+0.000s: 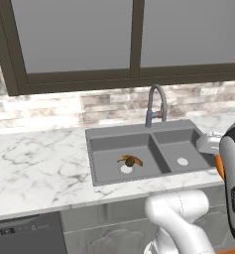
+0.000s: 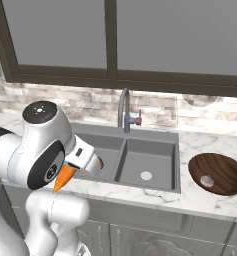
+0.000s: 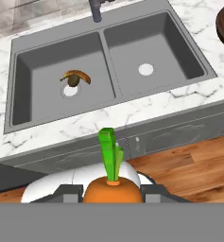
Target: There is a mixed pile of frozen fruits and vegetables on the counter. Locate all the frozen vegetables and place the items in a bowl on the counter. Take all the frozen fruits and defrost them in a running sink.
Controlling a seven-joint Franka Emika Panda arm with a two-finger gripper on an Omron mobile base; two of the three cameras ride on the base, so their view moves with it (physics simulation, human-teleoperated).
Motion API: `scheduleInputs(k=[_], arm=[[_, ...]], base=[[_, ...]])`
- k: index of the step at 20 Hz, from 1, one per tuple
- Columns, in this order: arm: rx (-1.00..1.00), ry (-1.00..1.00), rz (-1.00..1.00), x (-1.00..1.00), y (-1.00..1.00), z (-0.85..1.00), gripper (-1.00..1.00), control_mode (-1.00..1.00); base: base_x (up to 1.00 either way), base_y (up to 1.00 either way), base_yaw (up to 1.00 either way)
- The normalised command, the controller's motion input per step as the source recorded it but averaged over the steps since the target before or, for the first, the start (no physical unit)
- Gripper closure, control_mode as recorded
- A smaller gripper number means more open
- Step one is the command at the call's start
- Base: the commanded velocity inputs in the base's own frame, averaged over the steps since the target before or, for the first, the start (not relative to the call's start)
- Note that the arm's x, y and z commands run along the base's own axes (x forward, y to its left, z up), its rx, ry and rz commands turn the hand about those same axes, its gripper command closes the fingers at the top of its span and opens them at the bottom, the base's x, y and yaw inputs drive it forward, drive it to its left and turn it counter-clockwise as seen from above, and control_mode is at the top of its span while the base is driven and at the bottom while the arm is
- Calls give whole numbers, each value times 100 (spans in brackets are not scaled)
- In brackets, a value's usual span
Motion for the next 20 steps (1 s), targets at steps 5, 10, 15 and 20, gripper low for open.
scheduleInputs(k=[5,10,15,20], arm=[[-3,16,-12,0,-71,6,100,-100],[-1,7,-6,0,-46,3,100,-100],[0,0,0,5,-8,0,100,-100],[0,0,0,21,-20,0,100,-100]], base=[[0,0,0],[0,0,0],[0,0,0],[0,0,0]])
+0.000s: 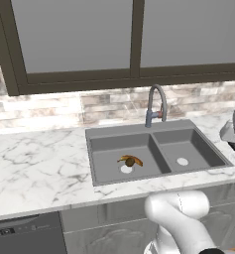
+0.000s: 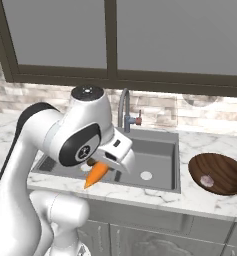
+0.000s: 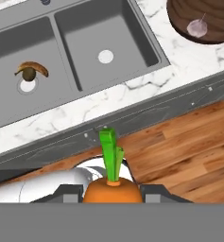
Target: There is a mixed pile of frozen fruits and vegetables on the counter. Locate all the frozen vegetables and place the items in a bowl on the counter. Take all the frozen fruits and defrost them in a running sink.
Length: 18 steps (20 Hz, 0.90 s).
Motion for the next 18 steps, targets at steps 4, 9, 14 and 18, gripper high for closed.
scheduleInputs(k=[4,9,14,18], arm=[[0,-3,0,25,-26,0,100,-100],[0,-4,0,19,-39,-1,100,-100],[0,-5,0,19,-41,-1,100,-100],[0,-4,0,22,-40,0,100,-100]], base=[[0,0,0],[0,0,0],[0,0,0],[0,0,0]])
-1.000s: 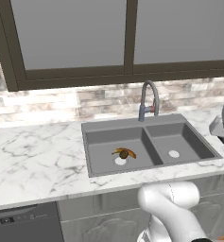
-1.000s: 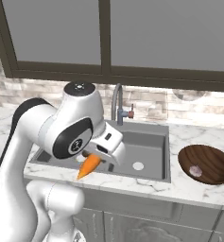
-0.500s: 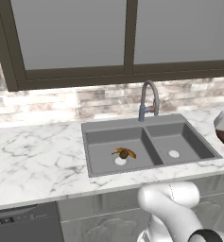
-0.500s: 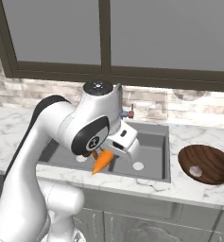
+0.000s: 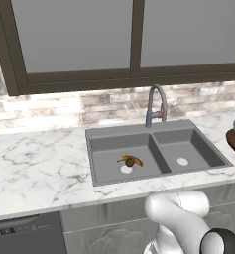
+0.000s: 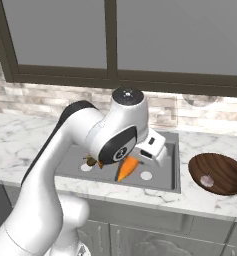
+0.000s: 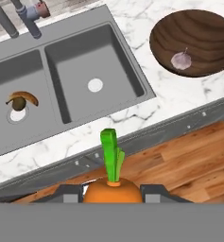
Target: There is a mixed pile of frozen fruits and vegetables on the counter. Locate all the frozen vegetables and place the items in a bowl on the counter. Take all the frozen fruits and defrost them in a running sink.
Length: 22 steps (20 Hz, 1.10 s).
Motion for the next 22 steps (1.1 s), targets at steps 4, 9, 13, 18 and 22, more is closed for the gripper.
scheduleInputs(k=[4,9,13,18,22], arm=[[0,-1,0,27,-46,0,100,-100],[0,0,0,29,-42,0,100,-100],[0,0,0,27,-43,0,100,-100],[0,0,0,34,-37,-1,100,-100],[0,1,0,31,-47,0,100,-100]], base=[[0,0,0],[0,0,0],[0,0,0],[0,0,0],[0,0,0]])
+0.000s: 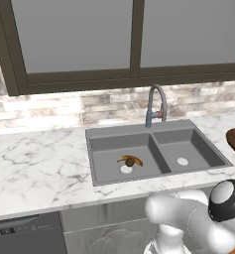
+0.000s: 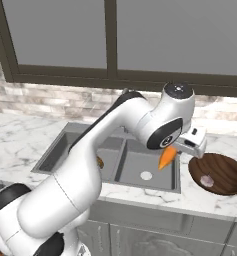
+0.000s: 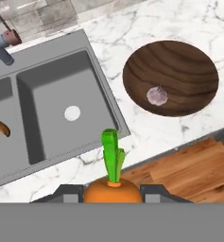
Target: There is a mixed pile of frozen fruits and vegetables on the counter. Locate all the frozen vegetables and place the items in a bowl on the counter. Take all the frozen fruits and defrost them in a running sink.
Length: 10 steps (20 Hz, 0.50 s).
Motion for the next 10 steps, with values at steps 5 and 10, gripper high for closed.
scheduleInputs(k=[5,10], arm=[[0,3,0,30,-50,-1,100,-100],[0,3,0,20,-47,-1,100,-100]], base=[[0,0,0],[0,0,0]])
